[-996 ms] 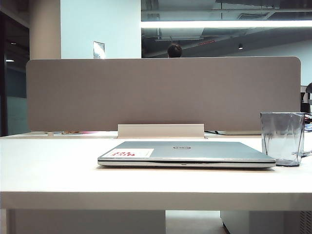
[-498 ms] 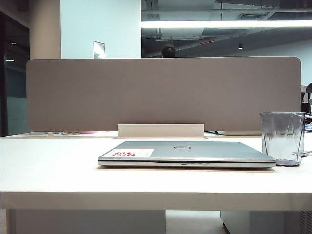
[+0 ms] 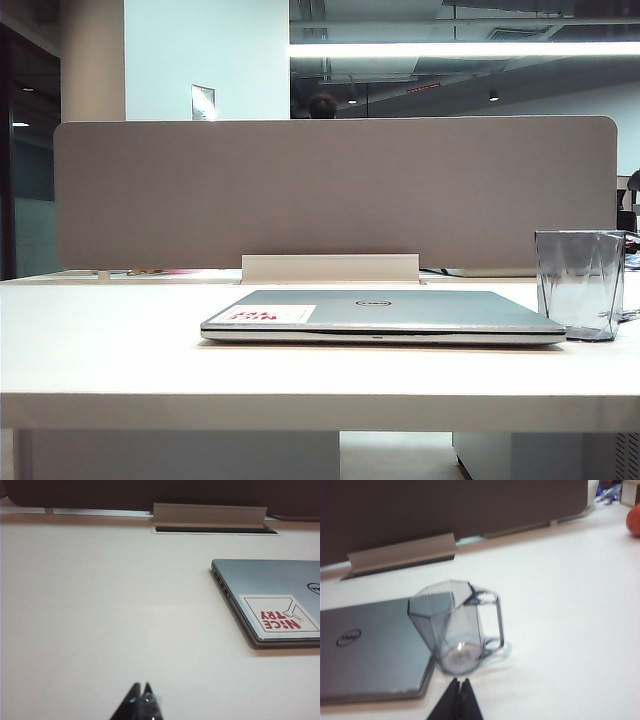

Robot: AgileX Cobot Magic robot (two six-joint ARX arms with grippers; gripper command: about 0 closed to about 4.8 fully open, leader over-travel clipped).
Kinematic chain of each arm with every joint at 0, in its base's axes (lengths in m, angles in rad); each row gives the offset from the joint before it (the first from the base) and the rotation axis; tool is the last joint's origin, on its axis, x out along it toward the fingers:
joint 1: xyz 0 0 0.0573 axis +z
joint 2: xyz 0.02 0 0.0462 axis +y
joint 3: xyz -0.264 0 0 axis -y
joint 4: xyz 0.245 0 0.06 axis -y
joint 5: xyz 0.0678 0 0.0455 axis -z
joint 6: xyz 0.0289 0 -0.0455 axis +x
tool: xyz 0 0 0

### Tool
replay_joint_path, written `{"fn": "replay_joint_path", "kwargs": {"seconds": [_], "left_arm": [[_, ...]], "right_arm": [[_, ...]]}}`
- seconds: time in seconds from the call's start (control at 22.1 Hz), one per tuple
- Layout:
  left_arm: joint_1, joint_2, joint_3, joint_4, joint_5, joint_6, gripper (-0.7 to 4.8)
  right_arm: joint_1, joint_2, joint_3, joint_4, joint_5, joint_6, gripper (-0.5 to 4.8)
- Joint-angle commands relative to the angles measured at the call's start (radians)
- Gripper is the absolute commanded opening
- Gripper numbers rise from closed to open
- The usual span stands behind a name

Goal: Pick up the water cup and place it on the right side of the laptop.

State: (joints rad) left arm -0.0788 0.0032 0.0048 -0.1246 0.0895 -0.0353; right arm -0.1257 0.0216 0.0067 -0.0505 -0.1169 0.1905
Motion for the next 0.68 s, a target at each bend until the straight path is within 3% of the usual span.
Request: {"fn": "replay_joint_path", "kwargs": {"seconds": [0.05, 0.41, 0.54, 0.68], "left_arm": [[-0.001, 0.001, 0.003, 0.005, 0.002, 0.001, -0.04], [-0.001, 0.001, 0.003, 0.005, 0.000, 0.003, -0.04], [-0.001, 0.001, 0.003, 0.006, -0.005, 0.066, -0.04], [-0.001, 0.001, 0.003, 0.013, -0.061, 0.069, -0.04]], "right_arm": [[0.000, 0.002, -0.006, -0.068, -0.042, -0.004, -0.08], [-0.001, 0.002, -0.006, -0.109, -0.039, -0.004, -0.08], [-0.001, 0.002, -0.006, -0.109, -0.039, -0.004, -0.08], [-0.001, 0.002, -0.006, -0.109, -0.039, -0.004, -0.08]]}}
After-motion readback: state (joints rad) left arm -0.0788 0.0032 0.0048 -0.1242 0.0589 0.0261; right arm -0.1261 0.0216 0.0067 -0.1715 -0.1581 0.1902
